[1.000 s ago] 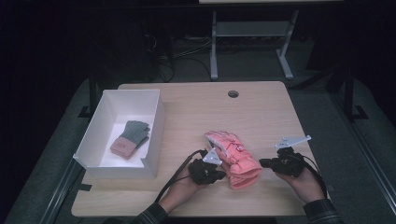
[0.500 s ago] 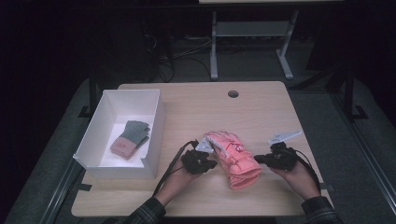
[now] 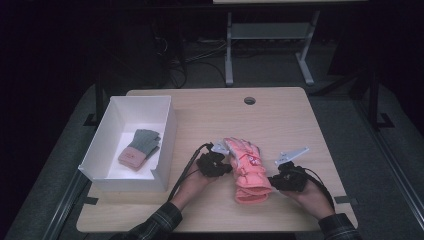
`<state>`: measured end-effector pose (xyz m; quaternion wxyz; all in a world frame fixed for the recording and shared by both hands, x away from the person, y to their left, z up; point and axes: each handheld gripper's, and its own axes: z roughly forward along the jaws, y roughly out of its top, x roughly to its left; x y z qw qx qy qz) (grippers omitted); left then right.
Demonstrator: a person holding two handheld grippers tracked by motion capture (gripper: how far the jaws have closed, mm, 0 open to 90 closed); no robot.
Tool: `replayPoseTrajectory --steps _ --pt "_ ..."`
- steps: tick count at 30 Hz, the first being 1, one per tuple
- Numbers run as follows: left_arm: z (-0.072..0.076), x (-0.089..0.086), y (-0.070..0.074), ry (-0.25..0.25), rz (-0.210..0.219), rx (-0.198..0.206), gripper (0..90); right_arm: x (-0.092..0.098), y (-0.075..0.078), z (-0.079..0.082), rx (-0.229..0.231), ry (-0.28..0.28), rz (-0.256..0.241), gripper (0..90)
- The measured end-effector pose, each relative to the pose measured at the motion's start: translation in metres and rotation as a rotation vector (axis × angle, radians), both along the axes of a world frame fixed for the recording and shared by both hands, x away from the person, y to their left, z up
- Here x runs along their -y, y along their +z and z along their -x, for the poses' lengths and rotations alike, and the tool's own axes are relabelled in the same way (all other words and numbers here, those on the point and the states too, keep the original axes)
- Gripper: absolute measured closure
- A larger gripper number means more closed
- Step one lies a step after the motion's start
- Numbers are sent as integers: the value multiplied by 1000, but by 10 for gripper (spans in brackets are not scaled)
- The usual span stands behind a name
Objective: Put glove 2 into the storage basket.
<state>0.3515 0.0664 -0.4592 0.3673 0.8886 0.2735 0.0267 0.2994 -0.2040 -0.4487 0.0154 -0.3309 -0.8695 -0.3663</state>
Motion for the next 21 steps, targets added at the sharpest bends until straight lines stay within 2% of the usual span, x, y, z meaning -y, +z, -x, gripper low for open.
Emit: replayPoseTrajectory --steps 3,5,11,12,15,18,21 --pt "-2 -4 2 0 3 7 895 -12 1 5 3 37 -12 900" --pt "-3 -5 2 12 23 -2 895 -20 1 8 9 64 -11 900" --pt "-6 -11 5 8 35 -4 895 -32 3 12 18 90 -32 900" --pt "-6 -11 6 19 44 -3 895 -31 4 12 21 87 -34 900" --pt "-7 -19 12 17 34 0 895 -24 11 13 37 43 -20 900" --pt "-6 -27 21 41 57 1 887 -9 21 10 70 -14 -42 900" --pt "-6 -35 32 53 75 4 823 1 34 5 108 -65 -80 899"
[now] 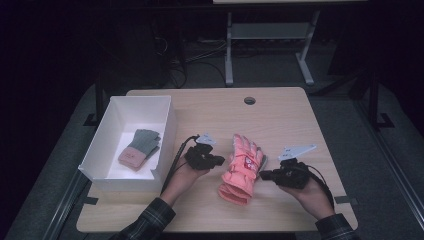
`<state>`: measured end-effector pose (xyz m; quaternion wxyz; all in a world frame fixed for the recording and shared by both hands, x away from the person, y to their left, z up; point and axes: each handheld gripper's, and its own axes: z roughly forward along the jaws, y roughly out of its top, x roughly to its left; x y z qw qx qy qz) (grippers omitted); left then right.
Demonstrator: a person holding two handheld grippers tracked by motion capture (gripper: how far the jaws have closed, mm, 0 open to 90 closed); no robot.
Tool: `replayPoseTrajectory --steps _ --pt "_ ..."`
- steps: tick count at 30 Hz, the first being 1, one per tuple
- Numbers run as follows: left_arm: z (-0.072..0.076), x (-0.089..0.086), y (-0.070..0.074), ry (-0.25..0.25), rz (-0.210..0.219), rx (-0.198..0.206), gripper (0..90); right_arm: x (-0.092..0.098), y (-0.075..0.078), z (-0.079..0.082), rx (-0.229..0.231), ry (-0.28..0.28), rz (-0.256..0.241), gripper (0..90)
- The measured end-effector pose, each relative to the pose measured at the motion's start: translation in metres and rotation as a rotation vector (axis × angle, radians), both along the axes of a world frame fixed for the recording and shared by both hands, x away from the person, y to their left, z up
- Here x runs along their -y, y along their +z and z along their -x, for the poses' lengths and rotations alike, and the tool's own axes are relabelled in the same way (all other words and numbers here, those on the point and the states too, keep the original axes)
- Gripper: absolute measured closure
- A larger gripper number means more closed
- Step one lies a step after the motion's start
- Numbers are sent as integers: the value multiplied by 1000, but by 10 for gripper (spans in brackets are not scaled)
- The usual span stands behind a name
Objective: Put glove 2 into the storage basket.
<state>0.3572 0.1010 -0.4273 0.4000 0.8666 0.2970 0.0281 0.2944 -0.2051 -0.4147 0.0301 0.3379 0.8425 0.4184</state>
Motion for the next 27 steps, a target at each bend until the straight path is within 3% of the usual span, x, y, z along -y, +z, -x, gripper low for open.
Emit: replayPoseTrajectory --steps 5,9,15,27 --pt "0 -6 10 13 11 2 653 -2 14 -15 66 -30 -47 900" --pt "0 -9 17 29 30 8 463 -10 10 -25 69 -35 -50 900" --pt "0 -10 23 35 59 24 323 -15 5 -35 66 -47 -55 899" --pt "2 5 29 1 82 13 175 -35 -21 -38 1 -46 84 900"
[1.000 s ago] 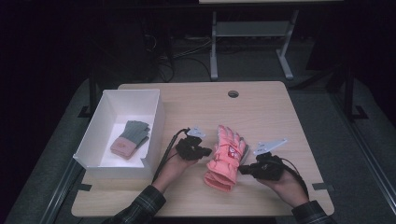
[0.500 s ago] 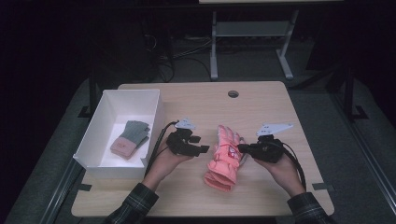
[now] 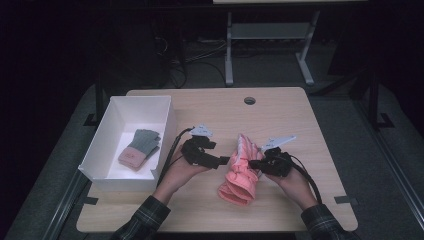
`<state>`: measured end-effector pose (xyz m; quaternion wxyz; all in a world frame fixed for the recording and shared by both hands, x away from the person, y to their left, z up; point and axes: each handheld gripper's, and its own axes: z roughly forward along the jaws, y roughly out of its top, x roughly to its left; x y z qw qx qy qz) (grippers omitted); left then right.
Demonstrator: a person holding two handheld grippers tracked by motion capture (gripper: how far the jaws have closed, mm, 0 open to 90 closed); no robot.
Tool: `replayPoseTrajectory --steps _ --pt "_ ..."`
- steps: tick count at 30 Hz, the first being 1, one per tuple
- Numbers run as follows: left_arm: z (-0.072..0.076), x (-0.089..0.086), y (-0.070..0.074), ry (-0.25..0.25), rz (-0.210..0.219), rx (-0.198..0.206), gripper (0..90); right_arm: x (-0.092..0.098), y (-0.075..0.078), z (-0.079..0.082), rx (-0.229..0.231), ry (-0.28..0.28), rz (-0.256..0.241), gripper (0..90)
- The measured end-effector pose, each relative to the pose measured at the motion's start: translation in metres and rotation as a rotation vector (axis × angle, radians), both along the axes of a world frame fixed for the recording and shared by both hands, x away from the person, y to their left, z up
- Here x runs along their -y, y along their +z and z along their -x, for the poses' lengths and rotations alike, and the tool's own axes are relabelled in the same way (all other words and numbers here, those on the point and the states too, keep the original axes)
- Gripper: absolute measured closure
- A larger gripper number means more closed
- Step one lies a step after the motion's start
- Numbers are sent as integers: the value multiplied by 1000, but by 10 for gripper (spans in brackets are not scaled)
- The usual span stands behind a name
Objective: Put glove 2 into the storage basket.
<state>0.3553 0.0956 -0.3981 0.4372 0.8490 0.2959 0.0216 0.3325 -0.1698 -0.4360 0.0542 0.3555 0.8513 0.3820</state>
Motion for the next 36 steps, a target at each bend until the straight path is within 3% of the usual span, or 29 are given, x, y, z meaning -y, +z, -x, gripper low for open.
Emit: replayPoseTrajectory --steps 3,12,14,18,21,24,27,31,36 --pt "-2 11 -6 -17 1 -19 167 -2 -5 -1 -14 -3 19 900" --pt "-13 36 -12 -33 4 -54 151 -5 -11 1 0 -10 40 900" --pt "-15 41 -18 -45 -21 -69 149 -5 -11 2 2 -10 41 900" --pt "-18 46 -32 -43 -25 -116 146 -5 -11 2 5 -8 44 900" --pt "-20 47 -42 -61 -53 -158 129 -6 -12 2 0 -8 44 900" --pt "-23 48 -54 -69 -12 -230 129 -6 -13 2 1 -5 51 900" --pt "-24 48 -62 -83 9 -278 127 -6 -14 3 1 -4 51 900" --pt "-25 49 -67 -96 13 -308 127 -6 -15 3 4 -4 56 900" --pt "-23 50 -67 -106 8 -305 144 -7 -16 3 10 6 62 900"
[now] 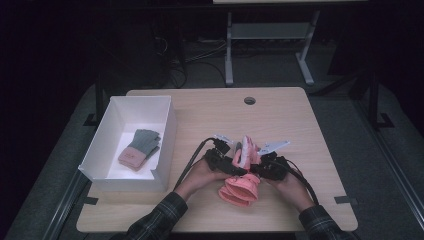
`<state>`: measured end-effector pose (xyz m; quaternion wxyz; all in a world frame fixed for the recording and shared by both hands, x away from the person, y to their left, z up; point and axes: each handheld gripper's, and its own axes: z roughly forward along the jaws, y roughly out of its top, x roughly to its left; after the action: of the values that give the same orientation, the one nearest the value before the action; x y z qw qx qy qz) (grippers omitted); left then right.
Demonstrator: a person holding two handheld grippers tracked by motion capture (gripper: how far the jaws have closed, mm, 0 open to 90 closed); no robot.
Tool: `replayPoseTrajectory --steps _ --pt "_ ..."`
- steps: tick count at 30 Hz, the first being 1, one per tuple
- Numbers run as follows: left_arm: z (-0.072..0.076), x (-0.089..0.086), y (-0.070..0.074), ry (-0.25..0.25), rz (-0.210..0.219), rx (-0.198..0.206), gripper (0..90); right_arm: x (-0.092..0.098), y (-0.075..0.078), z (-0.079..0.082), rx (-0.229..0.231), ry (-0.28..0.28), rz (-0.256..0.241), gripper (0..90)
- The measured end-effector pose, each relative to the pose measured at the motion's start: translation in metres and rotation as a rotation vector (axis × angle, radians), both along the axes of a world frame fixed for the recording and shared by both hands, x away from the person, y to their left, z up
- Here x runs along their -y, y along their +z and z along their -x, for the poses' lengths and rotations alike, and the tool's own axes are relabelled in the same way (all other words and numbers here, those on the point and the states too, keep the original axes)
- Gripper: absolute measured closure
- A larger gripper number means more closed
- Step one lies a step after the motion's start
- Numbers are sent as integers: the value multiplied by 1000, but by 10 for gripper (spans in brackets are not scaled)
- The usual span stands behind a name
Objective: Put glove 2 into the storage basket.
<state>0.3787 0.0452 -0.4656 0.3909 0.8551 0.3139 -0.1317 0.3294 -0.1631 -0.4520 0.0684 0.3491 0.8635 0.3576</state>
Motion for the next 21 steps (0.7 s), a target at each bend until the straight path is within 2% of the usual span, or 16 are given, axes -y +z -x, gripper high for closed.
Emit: replayPoseTrajectory --steps 2,8,15,17,19,21 --pt "1 1 0 -11 -3 -5 167 0 0 0 0 2 0 900" --pt "0 -4 -5 -31 55 -35 331 -1 -1 0 10 -1 5 900" --pt "-1 -9 -5 -44 75 -27 538 1 0 -1 -7 -9 -7 900" --pt "-1 -9 -4 -47 77 -28 564 5 2 -1 -8 -6 -17 898" --pt "-2 -10 -3 -56 76 -24 589 10 4 0 -12 -8 -41 855" --pt "-3 -11 -1 -48 83 -34 606 16 7 2 -26 -16 -78 762"
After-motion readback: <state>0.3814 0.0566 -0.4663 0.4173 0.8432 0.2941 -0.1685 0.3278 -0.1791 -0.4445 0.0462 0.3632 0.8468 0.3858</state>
